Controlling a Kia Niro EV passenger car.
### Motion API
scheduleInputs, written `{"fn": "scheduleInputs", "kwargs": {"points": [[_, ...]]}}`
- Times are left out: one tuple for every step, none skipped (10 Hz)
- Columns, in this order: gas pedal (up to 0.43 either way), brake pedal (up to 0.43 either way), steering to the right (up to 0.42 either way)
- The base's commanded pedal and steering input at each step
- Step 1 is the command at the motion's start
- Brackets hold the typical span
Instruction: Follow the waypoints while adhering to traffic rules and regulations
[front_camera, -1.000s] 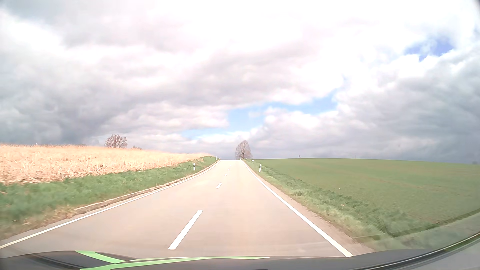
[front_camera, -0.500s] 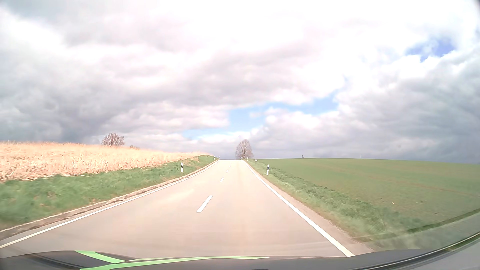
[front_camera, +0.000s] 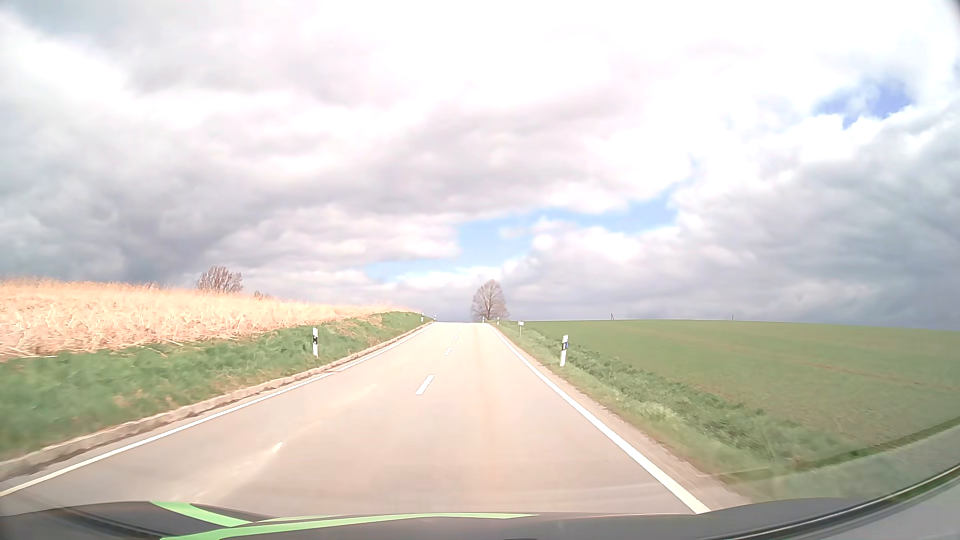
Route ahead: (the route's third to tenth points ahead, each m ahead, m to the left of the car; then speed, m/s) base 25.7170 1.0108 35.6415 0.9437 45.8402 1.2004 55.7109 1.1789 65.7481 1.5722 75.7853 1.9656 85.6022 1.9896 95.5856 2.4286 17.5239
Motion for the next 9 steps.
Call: {"fn": "scheduleInputs", "kwargs": {"points": [[0.421,0.000,0.000],[0.421,0.000,0.000],[0.421,0.000,0.000],[0.421,0.000,0.000],[0.421,0.000,0.000],[0.429,0.000,0.000],[0.429,0.000,0.000],[0.449,0.000,0.000],[0.449,0.000,0.000]]}}
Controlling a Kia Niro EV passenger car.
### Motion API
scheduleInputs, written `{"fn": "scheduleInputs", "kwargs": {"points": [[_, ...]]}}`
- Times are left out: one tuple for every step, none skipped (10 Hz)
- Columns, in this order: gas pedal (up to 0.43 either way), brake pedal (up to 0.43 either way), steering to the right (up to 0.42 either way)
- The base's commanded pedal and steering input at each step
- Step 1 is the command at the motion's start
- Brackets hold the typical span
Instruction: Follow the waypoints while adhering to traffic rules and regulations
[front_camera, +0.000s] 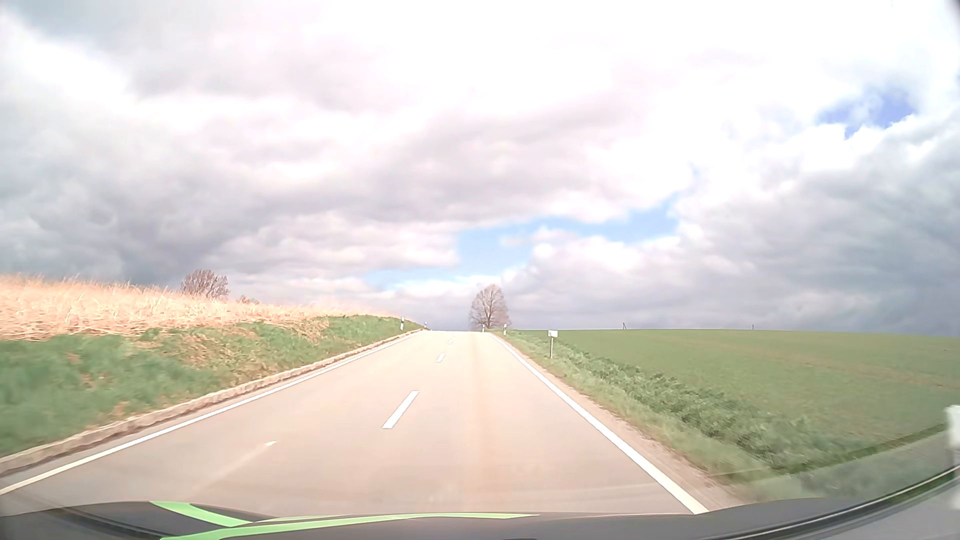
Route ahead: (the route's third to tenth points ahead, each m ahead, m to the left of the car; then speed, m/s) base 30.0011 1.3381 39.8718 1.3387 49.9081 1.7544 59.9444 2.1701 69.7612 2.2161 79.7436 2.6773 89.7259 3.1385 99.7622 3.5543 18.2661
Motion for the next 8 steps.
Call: {"fn": "scheduleInputs", "kwargs": {"points": [[0.461,0.000,0.000],[0.461,0.000,0.000],[0.461,0.000,0.000],[0.461,0.000,0.000],[0.461,0.000,0.000],[0.461,0.000,-0.001],[0.461,0.000,-0.002],[0.461,0.000,-0.002]]}}
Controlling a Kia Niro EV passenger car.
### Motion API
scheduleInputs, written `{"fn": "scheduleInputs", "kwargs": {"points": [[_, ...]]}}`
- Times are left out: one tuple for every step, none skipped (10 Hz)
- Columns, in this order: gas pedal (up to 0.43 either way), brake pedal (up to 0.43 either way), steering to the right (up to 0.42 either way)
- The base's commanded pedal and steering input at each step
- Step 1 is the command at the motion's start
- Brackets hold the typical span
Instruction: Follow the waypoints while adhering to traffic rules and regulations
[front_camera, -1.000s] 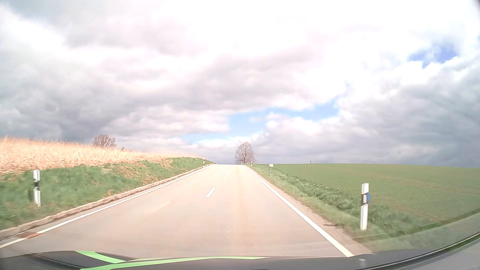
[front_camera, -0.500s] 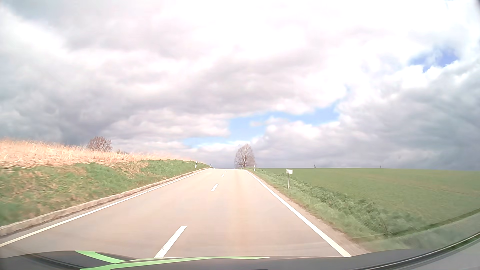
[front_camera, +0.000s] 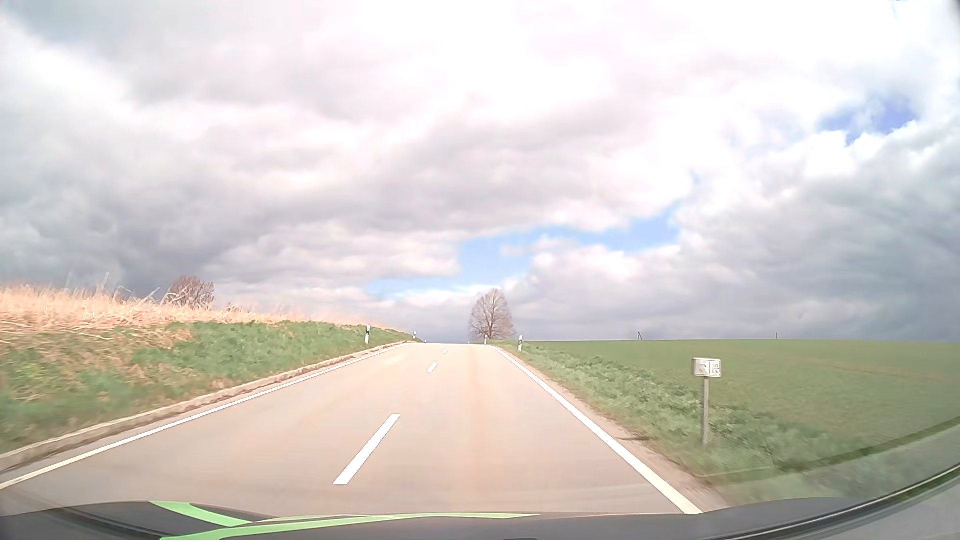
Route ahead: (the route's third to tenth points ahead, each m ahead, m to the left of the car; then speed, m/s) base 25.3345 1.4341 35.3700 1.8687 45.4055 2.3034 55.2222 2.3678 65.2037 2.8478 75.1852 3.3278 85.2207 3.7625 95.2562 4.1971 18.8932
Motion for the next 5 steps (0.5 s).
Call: {"fn": "scheduleInputs", "kwargs": {"points": [[0.461,0.000,-0.003],[0.461,0.000,-0.004],[0.461,0.000,-0.004],[0.461,0.000,-0.004],[0.461,0.000,-0.004]]}}
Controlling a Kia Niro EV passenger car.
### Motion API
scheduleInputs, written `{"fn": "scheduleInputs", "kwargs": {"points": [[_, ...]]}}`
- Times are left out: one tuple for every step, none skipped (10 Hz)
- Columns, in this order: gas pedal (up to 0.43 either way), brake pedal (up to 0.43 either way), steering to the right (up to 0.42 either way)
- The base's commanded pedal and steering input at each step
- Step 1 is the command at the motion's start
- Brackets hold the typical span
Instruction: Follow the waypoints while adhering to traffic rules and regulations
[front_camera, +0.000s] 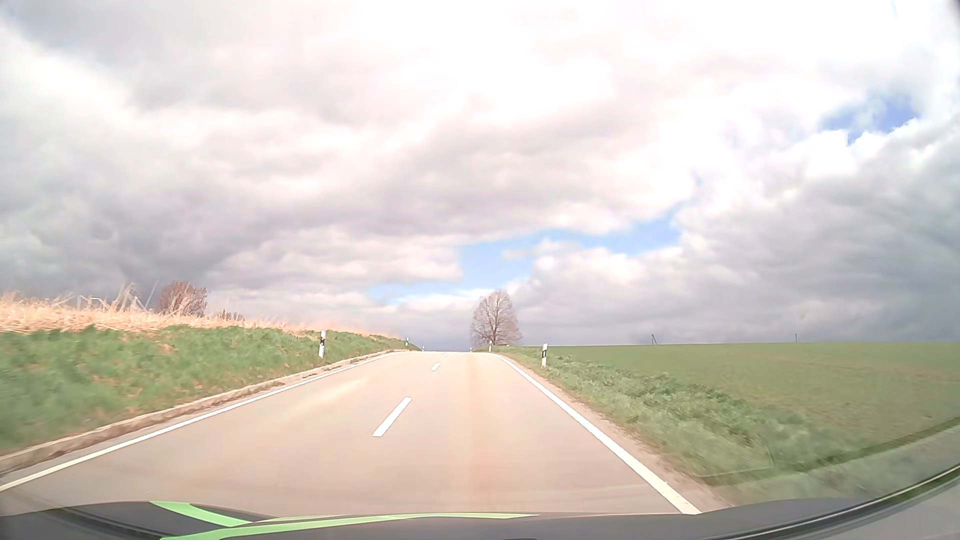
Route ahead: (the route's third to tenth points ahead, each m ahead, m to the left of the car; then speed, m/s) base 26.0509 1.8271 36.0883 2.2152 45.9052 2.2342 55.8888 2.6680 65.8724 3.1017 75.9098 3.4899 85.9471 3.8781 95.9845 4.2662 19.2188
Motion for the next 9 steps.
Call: {"fn": "scheduleInputs", "kwargs": {"points": [[0.461,0.000,-0.004],[0.461,0.000,-0.004],[0.461,0.000,-0.004],[0.449,0.000,-0.004],[0.449,0.000,-0.004],[0.449,0.000,-0.004],[0.441,0.000,-0.004],[0.429,0.000,-0.004],[0.409,0.000,-0.004]]}}
